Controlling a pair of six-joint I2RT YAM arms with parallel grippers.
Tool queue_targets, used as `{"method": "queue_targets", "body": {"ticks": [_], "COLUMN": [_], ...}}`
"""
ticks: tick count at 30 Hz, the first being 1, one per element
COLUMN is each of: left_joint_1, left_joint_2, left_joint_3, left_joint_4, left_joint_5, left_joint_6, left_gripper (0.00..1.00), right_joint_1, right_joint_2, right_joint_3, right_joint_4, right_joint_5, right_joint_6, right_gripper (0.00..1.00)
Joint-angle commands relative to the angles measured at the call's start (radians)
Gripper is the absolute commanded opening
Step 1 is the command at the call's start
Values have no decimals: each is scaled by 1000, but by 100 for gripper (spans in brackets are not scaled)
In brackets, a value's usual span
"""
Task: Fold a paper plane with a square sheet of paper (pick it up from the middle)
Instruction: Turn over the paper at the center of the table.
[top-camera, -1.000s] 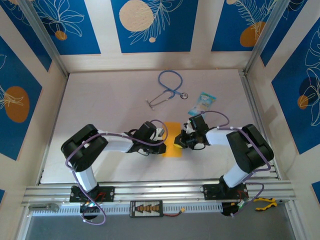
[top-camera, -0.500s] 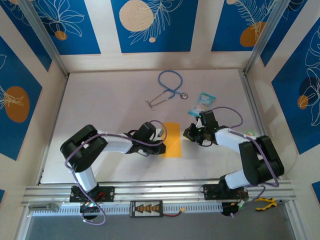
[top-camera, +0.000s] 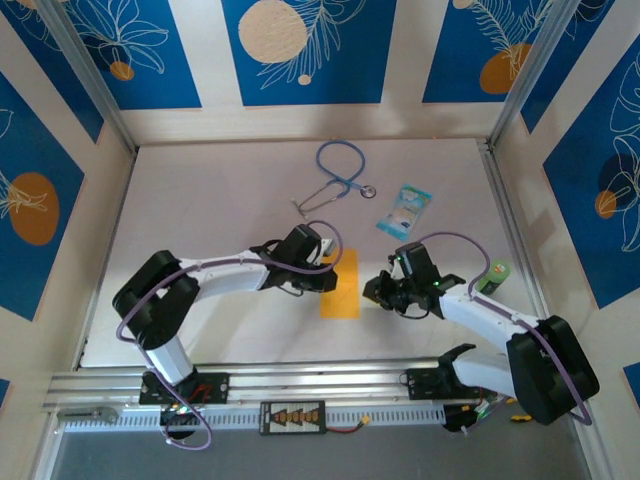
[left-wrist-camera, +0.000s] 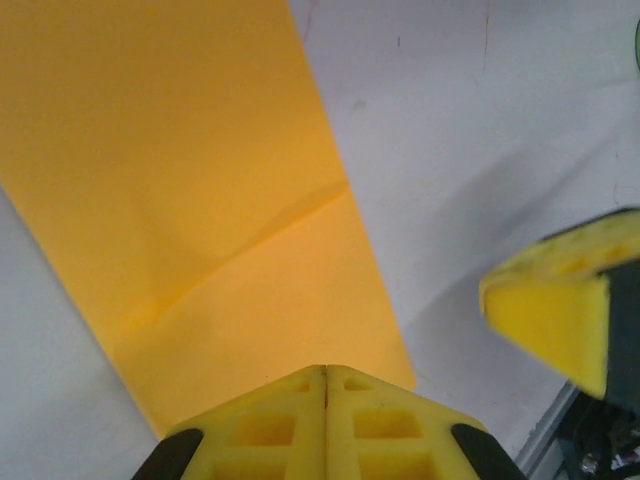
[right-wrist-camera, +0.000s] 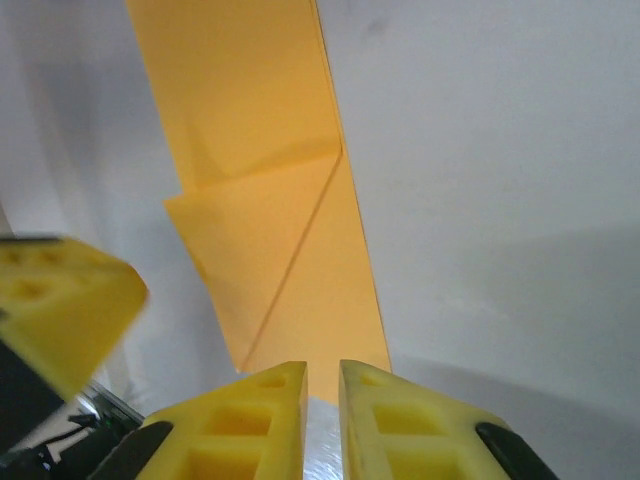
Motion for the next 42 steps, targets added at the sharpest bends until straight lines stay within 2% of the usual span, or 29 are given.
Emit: {"method": "queue_targets", "body": {"ticks": [1, 7, 15, 25, 34, 42], "left_joint_1": [24, 31, 30, 29, 31, 31], "left_joint_2": [58, 123, 146, 141, 135, 135], "left_joint_3": [45, 73, 28, -7, -26, -34], "left_joint_4": [-100, -123, -96, -85, -73, -65], "left_joint_5": [-16, 5, 8, 13, 10, 13], "left_joint_6": [81, 116, 102, 92, 74, 66], "left_gripper": [6, 2, 0, 0, 0, 0], "right_joint_1": [33, 69, 102, 140, 170, 179], "right_joint_2": [-22, -2, 37, 122, 186, 265], "right_joint_3": [-17, -9, 12, 59, 96, 120], "right_joint_4": [-21, -22, -23, -6, -68, -5], "right_joint_5": [21, 28, 38, 35, 96, 70], "right_joint_6": [66, 99, 134, 136, 144, 122], "right_gripper": [20, 25, 29, 29, 29, 30]}}
